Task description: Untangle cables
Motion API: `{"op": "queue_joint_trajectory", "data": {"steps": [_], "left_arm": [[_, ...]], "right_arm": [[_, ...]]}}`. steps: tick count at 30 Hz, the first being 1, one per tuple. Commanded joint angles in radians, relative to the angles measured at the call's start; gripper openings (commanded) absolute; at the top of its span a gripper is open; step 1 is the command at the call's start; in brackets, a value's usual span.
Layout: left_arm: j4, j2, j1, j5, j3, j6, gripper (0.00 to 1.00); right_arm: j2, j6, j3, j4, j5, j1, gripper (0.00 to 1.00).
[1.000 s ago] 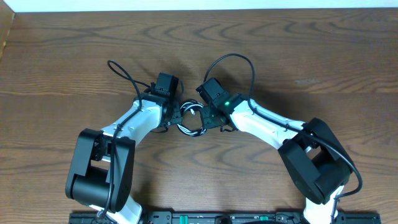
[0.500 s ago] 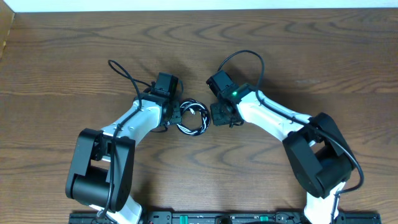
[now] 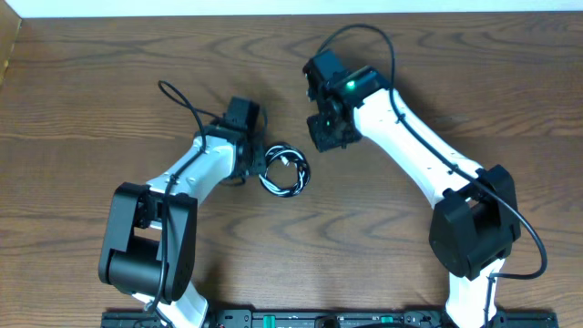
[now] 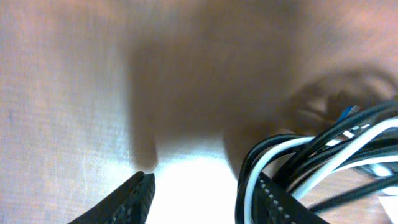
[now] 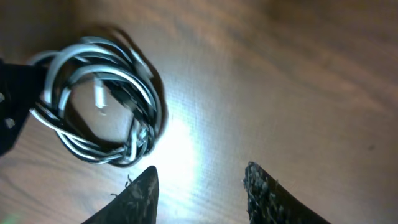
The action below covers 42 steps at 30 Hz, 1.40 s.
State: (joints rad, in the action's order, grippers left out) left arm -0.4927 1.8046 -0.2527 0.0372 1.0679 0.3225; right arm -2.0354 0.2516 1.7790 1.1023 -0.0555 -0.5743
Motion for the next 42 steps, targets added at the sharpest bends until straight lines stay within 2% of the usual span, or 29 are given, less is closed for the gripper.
{"op": "queue_joint_trajectory", "data": {"steps": [1, 10, 16, 20, 32, 36, 42], "left_arm": [[0.023, 0.006, 0.020, 0.057, 0.048, 0.049, 0.51], [0.041, 0.033, 0.098, 0.031, 0.047, 0.095, 0.51], [0.018, 0.036, 0.135, 0.225, 0.047, 0.002, 0.52], [0.005, 0.036, 0.132, 0.294, 0.047, -0.051, 0.52], [-0.049, 0.038, 0.122, 0.257, 0.031, -0.061, 0.53], [-0.048, 0.032, 0.124, 0.257, 0.032, -0.097, 0.54], [-0.055, -0.030, 0.139, 0.259, 0.054, -0.063, 0.54]], "right_arm": [[-0.041, -0.028, -0.001, 0.008, -0.007, -0.027, 0.43], [-0.187, -0.020, -0.001, -0.002, -0.008, -0.079, 0.47], [-0.196, 0.012, -0.001, 0.035, -0.007, -0.082, 0.49], [-0.204, 0.033, -0.001, 0.026, -0.006, -0.080, 0.50], [-0.307, 0.047, -0.001, -0.064, 0.005, -0.087, 0.47], [-0.313, 0.047, -0.001, -0.064, 0.005, -0.087, 0.47], [-0.313, 0.047, -0.001, -0.072, 0.005, -0.085, 0.48]]}}
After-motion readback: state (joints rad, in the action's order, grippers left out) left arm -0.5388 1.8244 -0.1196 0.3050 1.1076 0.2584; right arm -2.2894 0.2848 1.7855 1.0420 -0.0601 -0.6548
